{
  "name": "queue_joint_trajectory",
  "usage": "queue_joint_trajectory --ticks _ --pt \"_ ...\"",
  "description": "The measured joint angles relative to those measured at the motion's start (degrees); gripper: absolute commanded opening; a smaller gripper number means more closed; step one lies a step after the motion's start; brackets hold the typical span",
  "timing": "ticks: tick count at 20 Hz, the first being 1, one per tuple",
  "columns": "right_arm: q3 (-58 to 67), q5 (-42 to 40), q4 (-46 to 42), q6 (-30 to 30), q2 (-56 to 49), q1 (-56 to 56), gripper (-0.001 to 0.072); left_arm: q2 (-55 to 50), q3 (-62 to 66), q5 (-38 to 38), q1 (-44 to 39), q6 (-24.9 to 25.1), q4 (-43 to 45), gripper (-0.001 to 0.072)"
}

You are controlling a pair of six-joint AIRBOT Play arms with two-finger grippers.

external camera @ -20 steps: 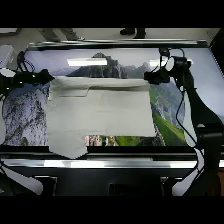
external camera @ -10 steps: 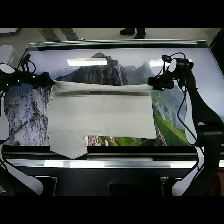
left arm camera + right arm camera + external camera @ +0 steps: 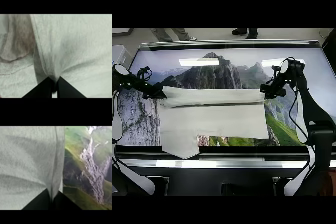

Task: Fold the clothes and pants, and hang the long-sleeved shirts on hangers.

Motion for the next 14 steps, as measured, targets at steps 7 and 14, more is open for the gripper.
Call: queue_joint_trajectory --ticks 7,14 --pt "-0.1 3.4 0.8 2.1 -2.6 0.0 0.003 -3.1 0.0 -1.0 -0.9 -0.3 2.2 0.0018" --pt "-0.5 6.8 3.4 3.9 -4.1 0.0 0.0453 -4.9 0.0 -1.0 -1.2 -0.4 3.6 0.0214"
